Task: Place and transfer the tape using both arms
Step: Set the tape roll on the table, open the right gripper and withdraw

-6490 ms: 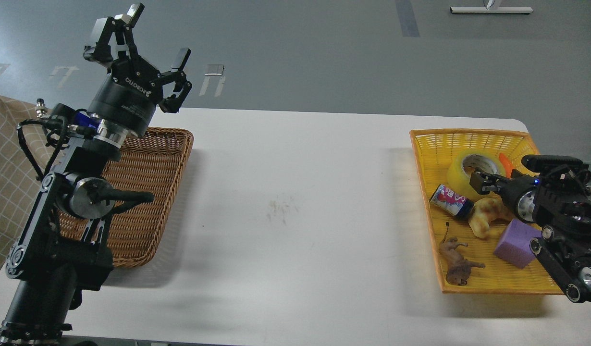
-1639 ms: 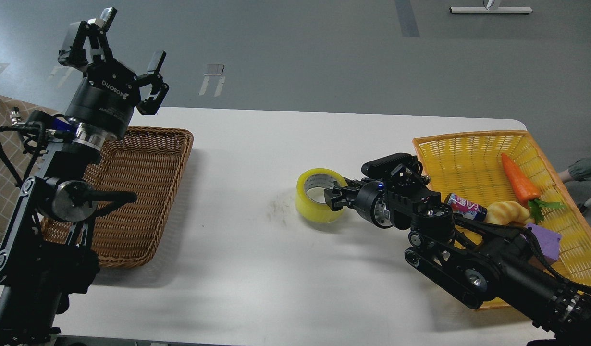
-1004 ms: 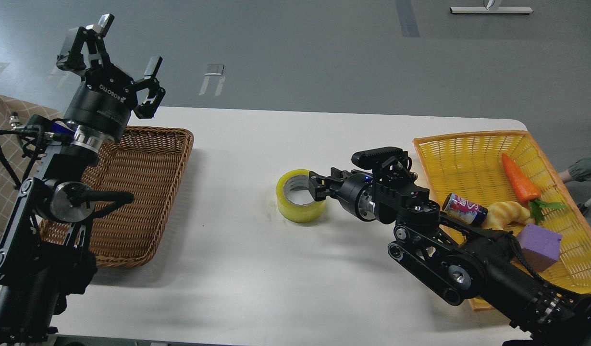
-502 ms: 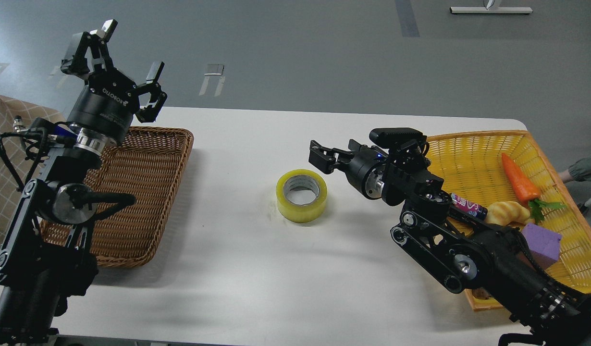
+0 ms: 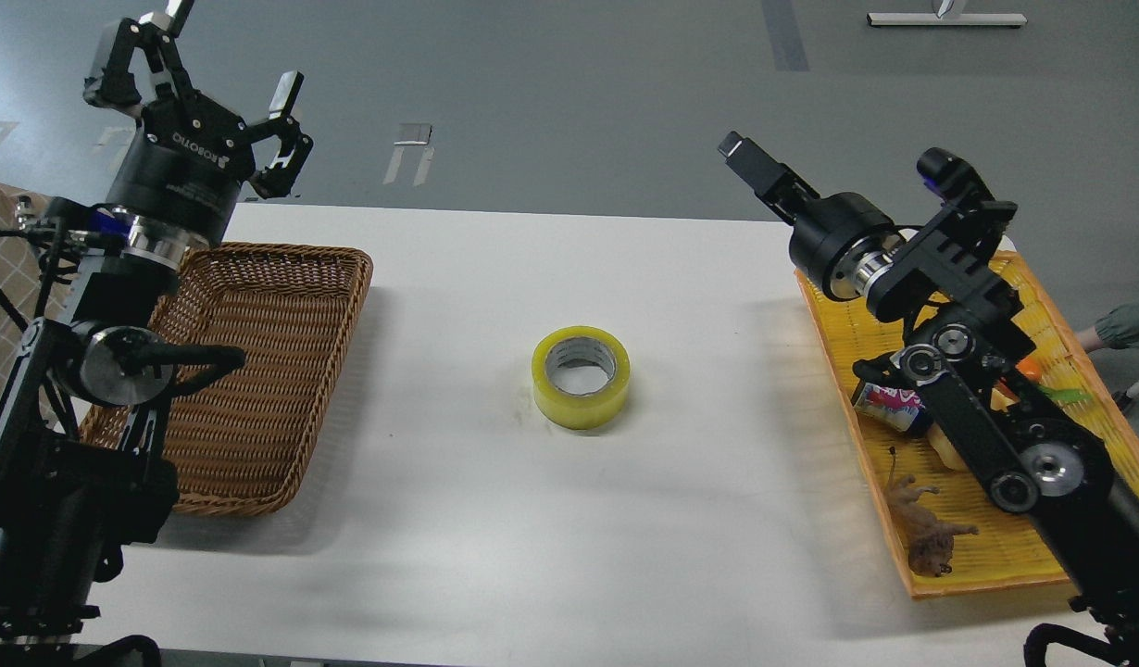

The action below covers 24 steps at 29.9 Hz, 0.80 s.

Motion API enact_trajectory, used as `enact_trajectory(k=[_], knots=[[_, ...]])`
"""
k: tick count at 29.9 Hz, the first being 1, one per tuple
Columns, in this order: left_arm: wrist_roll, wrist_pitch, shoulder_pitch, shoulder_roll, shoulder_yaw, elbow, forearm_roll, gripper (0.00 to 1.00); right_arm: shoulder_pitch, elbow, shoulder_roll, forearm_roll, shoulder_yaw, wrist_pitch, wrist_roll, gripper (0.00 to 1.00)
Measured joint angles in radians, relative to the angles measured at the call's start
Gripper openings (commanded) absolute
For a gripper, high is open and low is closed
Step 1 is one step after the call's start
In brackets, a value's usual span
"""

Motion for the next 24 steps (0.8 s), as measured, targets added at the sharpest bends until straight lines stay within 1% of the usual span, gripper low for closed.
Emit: enact_trajectory(k=[2,4,6,9,11,14,15,22,24], knots=[[-0.003,-0.042,0.001,0.001,0.002,0.0,-0.001,0.99,-0.021,0.048,-0.013,0.057,0.026,-0.002,0.029,0.99],[-0.013,-0.068,0.014,-0.003,0.003,0.0,-0.001,0.98,-0.04,0.082,-0.013,0.082,0.063,-0.003,0.048,0.99],[-0.028,-0.084,0.044,-0.005,0.004,0.0,0.001,0.99,-0.063,0.1,-0.01,0.096,0.113,-0.004,0.059,0.99],[-0.049,-0.109,0.08,-0.005,-0.003,-0.015,0.001,0.99,-0.086,0.111,0.002,0.113,0.176,-0.012,0.061,0.99],[-0.084,-0.115,0.102,-0.005,-0.012,-0.021,-0.002,0.99,-0.108,0.119,0.018,0.12,0.206,-0.013,0.061,0.99],[-0.159,-0.117,0.124,0.002,-0.014,-0.018,-0.009,0.99,-0.144,0.161,0.031,0.139,0.25,-0.008,0.06,0.99],[-0.178,-0.117,0.126,0.006,-0.011,-0.011,-0.01,0.99,-0.152,0.172,0.031,0.152,0.259,-0.005,0.06,0.99],[-0.245,-0.117,0.129,0.013,0.009,0.023,0.012,0.99,-0.16,0.2,0.028,0.247,0.278,-0.002,0.055,0.99],[-0.253,-0.117,0.128,0.014,0.02,0.023,0.029,0.99,-0.163,0.201,0.027,0.249,0.281,-0.002,0.054,0.99]])
